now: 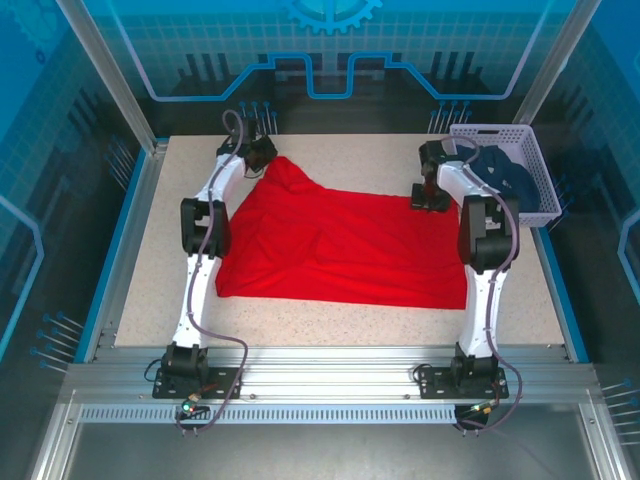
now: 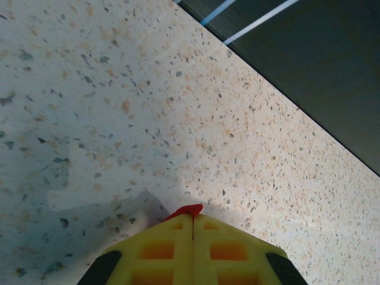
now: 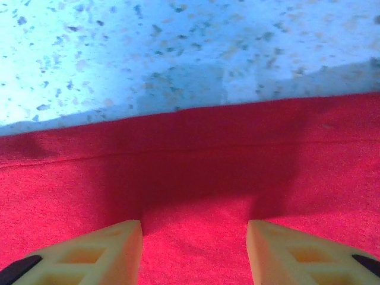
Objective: Fold the inside-out t-shirt
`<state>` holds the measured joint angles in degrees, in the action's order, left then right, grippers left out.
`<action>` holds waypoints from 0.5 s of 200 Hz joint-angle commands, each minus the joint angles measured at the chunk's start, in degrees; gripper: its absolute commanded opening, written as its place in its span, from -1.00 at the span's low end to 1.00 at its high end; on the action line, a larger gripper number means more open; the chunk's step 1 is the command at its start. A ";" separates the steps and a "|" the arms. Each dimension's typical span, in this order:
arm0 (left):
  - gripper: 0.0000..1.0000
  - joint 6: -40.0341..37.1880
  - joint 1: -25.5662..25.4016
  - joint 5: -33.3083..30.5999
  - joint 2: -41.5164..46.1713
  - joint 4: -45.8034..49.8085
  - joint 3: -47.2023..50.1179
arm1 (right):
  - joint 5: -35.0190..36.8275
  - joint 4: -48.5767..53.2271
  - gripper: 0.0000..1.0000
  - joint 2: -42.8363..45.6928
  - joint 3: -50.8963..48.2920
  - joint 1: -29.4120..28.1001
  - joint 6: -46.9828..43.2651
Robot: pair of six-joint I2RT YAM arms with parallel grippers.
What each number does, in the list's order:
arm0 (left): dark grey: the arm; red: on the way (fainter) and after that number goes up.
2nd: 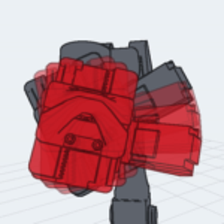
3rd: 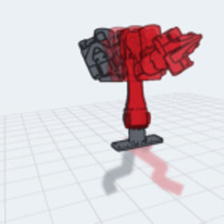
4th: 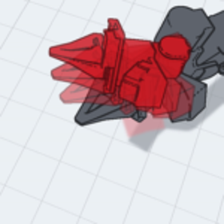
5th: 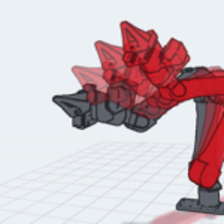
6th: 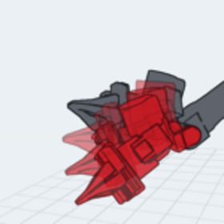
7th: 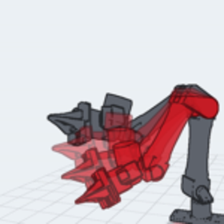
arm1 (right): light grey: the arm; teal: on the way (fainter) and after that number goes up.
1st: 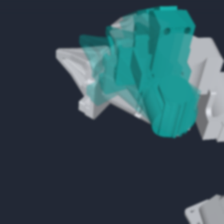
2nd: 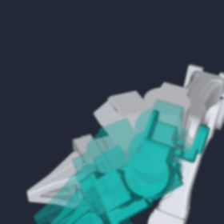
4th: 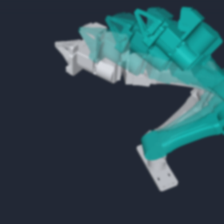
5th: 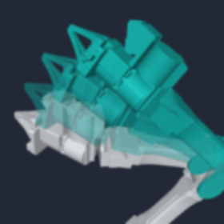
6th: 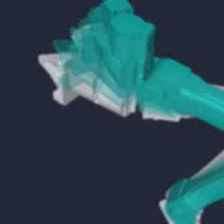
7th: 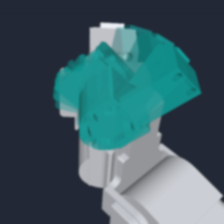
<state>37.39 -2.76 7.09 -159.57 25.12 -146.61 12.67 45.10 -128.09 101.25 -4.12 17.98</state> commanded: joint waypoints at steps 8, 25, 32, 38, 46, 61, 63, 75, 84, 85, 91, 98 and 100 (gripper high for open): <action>-1.00 -1.75 1.57 0.12 3.87 -0.52 1.38 | -1.33 5.22 0.00 -3.65 4.62 -2.03 0.04; -1.00 -2.12 2.36 0.16 4.16 -0.59 2.23 | -0.58 6.84 0.00 -4.88 7.46 -2.89 -0.50; -1.00 -2.42 2.65 0.09 4.35 -0.66 2.69 | -0.41 7.31 -0.01 -6.63 8.50 -3.15 -0.70; -1.00 -2.64 2.81 -0.12 4.48 -0.77 3.01 | -0.51 7.60 0.00 -7.09 9.38 -3.38 -0.77; -1.00 -2.83 3.15 -0.16 4.53 -0.70 3.22 | -0.54 7.93 0.00 -7.69 10.46 -3.56 -0.88; -1.00 -3.07 3.81 0.03 4.44 -0.77 3.43 | -0.75 8.75 0.00 -8.89 12.53 -3.70 -1.25; -1.00 -3.10 3.88 0.03 4.44 -0.73 3.50 | -0.83 8.81 0.00 -9.05 12.84 -3.81 -1.27; -1.00 -3.26 4.33 0.10 4.53 -0.56 3.64 | -0.72 9.28 0.00 -9.74 14.30 -3.97 -1.50; -1.00 -3.52 4.63 0.20 4.62 -0.68 3.79 | -0.25 9.24 0.00 -9.77 14.88 -3.97 -1.54; -1.00 -3.54 4.62 0.20 4.62 -0.60 3.83 | -0.13 9.18 0.00 -9.79 14.91 -3.97 -1.54; -1.00 -3.71 4.61 0.20 4.62 -0.62 3.86 | 0.34 9.14 0.00 -9.57 15.23 -3.89 -1.54; -1.00 -3.89 4.61 0.18 4.66 -0.65 3.85 | 0.96 8.99 0.00 -9.22 15.53 -3.71 -1.45; -1.00 -3.90 4.61 0.20 4.63 -0.64 3.84 | 1.07 8.89 0.01 -9.11 15.61 -3.60 -1.39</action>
<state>35.57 0.99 7.09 -158.50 24.97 -143.70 12.56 51.42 -136.14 114.63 -7.57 17.30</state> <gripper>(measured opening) 0.054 0.500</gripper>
